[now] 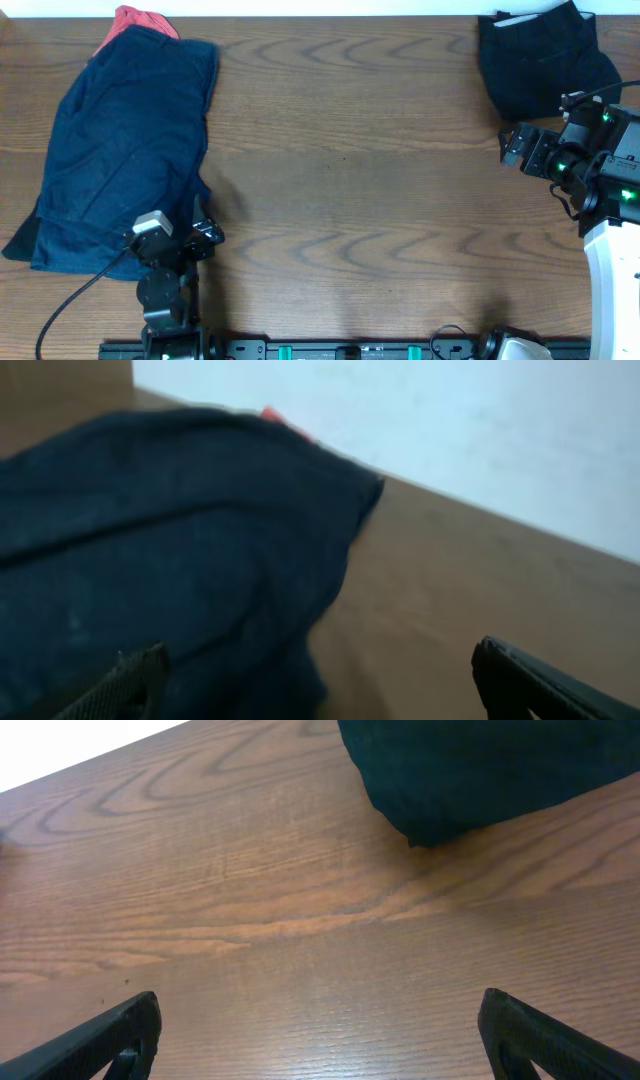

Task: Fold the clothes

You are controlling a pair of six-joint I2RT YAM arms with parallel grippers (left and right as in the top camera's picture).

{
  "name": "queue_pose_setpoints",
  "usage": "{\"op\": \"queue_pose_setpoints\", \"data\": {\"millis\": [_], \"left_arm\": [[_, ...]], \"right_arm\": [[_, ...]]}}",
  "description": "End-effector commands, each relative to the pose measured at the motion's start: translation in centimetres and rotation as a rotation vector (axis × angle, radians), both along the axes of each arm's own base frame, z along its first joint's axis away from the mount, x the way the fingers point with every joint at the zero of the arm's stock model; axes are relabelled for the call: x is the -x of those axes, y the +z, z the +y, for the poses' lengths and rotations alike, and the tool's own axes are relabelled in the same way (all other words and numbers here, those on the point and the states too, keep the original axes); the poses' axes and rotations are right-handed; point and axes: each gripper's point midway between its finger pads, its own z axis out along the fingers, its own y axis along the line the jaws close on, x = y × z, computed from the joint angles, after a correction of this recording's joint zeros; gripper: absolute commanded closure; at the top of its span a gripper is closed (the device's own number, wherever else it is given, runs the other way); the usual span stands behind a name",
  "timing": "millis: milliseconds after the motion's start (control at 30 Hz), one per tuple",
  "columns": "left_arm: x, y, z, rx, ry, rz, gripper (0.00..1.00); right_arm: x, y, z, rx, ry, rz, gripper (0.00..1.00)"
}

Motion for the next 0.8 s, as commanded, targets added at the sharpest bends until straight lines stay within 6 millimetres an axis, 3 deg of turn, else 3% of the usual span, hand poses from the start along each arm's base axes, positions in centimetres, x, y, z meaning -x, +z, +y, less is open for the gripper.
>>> {"op": "queue_pose_setpoints", "data": {"millis": [0,267,767], "left_arm": [[0.5,-1.0,0.0,-0.01,-0.007,0.036,0.02],[0.6,1.0,0.0,-0.039,-0.009,-0.047,0.02],[0.5,0.4,0.0,-0.035,-0.009,-0.019,0.02]], "right_arm": [[0.0,0.4,0.5,-0.009,0.01,-0.01,0.01],[0.0,0.4,0.5,-0.009,0.01,-0.01,0.01],[0.0,0.4,0.5,-0.009,0.01,-0.01,0.01]]}}
